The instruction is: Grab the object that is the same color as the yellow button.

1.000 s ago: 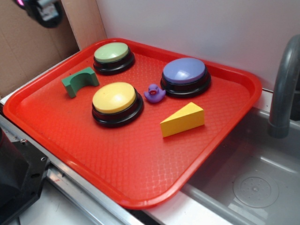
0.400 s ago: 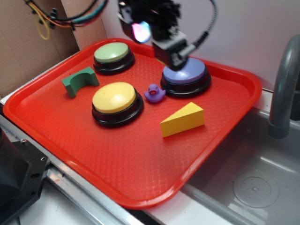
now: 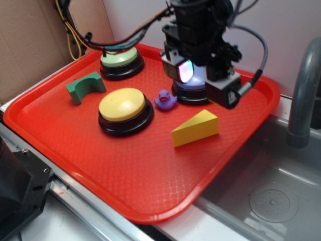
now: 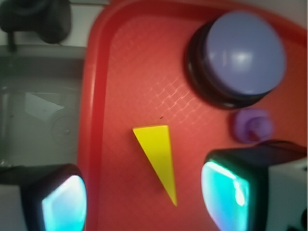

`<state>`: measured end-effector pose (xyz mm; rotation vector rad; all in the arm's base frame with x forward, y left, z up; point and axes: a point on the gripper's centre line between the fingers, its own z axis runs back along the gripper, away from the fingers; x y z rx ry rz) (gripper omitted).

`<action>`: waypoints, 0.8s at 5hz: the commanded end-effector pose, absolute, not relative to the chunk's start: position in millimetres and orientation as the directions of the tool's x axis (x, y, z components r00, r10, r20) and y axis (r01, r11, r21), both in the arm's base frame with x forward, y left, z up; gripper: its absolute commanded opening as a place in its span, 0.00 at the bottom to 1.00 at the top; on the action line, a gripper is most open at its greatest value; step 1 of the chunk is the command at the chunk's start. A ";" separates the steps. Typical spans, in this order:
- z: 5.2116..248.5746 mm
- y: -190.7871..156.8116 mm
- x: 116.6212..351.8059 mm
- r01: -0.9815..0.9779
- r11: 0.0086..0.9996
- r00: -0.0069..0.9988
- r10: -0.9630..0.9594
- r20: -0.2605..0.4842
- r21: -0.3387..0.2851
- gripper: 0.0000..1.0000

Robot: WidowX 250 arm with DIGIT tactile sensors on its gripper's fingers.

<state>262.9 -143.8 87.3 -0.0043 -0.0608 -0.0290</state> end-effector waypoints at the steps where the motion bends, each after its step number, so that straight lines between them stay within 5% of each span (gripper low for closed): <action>1: 61.9 -134.8 278.2 -0.019 0.999 0.998 0.021 0.067 -0.029 1.00; 3: 35.9 -141.3 274.3 0.015 0.999 1.000 -0.015 0.008 -0.043 1.00; 4: 30.9 -140.5 271.1 0.019 1.000 1.000 -0.019 -0.003 -0.025 0.00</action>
